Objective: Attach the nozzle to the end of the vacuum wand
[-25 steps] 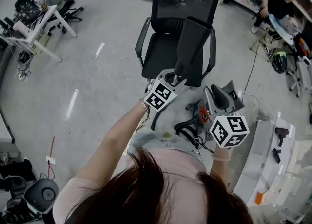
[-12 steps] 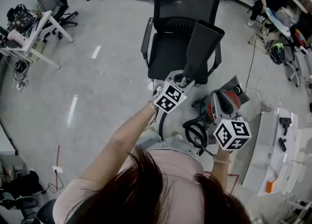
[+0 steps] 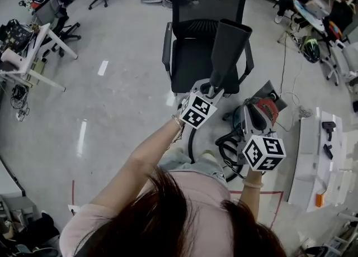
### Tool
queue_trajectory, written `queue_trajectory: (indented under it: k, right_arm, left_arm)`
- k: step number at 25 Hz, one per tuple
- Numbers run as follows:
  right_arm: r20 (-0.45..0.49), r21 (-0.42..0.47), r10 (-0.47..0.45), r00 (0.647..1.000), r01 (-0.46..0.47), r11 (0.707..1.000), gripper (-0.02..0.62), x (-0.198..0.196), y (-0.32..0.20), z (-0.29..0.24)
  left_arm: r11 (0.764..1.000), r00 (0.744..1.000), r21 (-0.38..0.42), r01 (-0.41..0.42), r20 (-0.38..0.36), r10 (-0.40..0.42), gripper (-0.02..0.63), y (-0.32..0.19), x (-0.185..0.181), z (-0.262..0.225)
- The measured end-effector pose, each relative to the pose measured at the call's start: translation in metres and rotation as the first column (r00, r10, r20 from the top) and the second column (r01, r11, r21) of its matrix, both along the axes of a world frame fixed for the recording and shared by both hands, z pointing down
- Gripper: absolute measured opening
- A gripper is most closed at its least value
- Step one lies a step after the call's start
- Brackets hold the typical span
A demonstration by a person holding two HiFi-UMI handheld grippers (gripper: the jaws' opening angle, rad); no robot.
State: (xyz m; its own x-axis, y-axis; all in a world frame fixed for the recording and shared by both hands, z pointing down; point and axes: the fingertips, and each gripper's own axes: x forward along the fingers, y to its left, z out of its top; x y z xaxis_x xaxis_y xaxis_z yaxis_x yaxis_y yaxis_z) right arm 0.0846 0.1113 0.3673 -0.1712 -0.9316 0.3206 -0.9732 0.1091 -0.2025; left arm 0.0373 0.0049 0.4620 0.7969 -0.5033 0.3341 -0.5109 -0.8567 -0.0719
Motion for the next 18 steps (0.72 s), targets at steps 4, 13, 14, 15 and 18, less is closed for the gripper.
queue_trajectory:
  k: [4, 13, 14, 15, 18]
  right_arm:
    - [-0.004, 0.001, 0.026, 1.0, -0.026, 1.0, 0.074, -0.011, -0.001, -0.004]
    - [-0.031, -0.014, 0.03, 0.999, -0.031, 0.999, 0.057, -0.019, 0.002, 0.003]
    - [-0.034, -0.015, 0.028, 0.999, -0.029, 0.999, 0.055, -0.02, 0.001, 0.003]
    - [-0.036, -0.016, 0.026, 0.999, -0.027, 1.0, 0.055, -0.021, -0.001, 0.003]
    - [-0.036, -0.019, 0.019, 0.999, -0.019, 1.0, 0.052, -0.02, -0.005, 0.004]
  left_arm:
    - [1.0, 1.0, -0.001, -0.021, -0.006, 0.021, 0.155, 0.001, -0.004, -0.003]
    - [0.997, 0.997, 0.003, -0.071, 0.0, 0.071, 0.155, 0.008, 0.003, 0.002]
    - [0.997, 0.997, 0.003, -0.072, -0.001, 0.072, 0.155, 0.007, 0.002, 0.002]
    - [0.997, 0.997, 0.002, -0.073, -0.001, 0.073, 0.155, 0.006, 0.002, 0.003]
    - [0.997, 0.997, -0.003, -0.073, -0.001, 0.073, 0.155, 0.003, 0.003, 0.005]
